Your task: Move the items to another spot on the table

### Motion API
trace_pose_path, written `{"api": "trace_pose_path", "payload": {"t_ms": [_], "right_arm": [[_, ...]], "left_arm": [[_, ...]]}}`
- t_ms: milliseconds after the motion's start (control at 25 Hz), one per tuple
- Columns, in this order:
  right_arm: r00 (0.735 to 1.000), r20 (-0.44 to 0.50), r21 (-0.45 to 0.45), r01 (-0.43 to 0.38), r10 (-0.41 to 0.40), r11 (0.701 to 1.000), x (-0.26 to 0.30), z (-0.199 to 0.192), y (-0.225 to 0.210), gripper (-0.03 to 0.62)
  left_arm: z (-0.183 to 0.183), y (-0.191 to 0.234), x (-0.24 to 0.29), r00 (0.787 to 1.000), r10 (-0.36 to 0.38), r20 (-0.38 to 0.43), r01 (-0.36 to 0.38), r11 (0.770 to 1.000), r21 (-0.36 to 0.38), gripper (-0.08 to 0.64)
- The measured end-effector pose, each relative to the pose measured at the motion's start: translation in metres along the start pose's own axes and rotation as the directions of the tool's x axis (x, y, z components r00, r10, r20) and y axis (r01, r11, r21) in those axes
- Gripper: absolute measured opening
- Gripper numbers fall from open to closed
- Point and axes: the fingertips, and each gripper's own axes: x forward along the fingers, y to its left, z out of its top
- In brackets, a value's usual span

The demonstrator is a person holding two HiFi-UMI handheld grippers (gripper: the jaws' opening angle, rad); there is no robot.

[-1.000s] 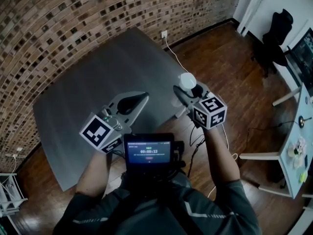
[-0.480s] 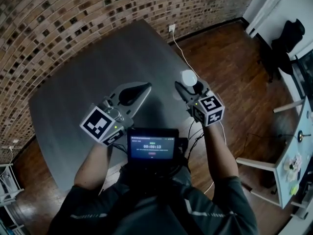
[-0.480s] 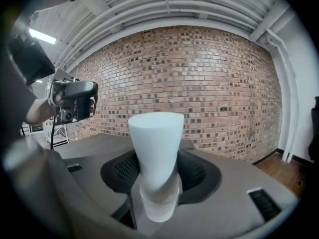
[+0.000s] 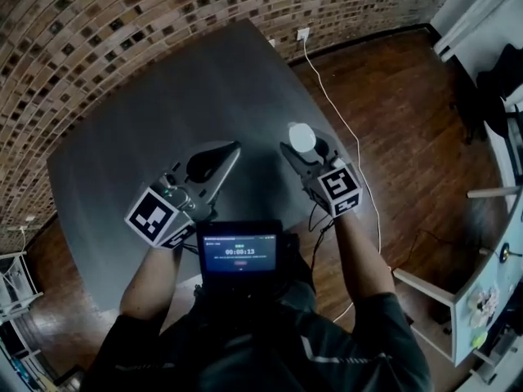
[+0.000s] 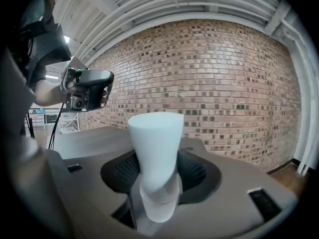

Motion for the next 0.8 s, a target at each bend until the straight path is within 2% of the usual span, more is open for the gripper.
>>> {"api": "trace_pose_path", "payload": {"t_ms": [120,320,800], "right_arm": [[1.0,0.006,-0.002,-0.022,0.023,1.0,0.013,-0.008,-0.008,0.216],[0.998,0.0,-0.027,-0.061,0.061,0.998,0.029,-0.017,-0.008,0.216],[0.997,-0.018,-0.03,-0.069,0.068,0.997,0.049,-0.044,-0.004,0.216]], "left_arm": [[-0.008,0.014,0.01,1.0,0.019,0.0,-0.019,1.0,0.023,0.003],[-0.017,0.036,0.022,0.999,0.047,0.015,-0.048,0.999,0.021,0.002],[-0.034,0.05,0.027,0.997,0.072,0.001,-0.072,0.997,0.008,0.003]]}}
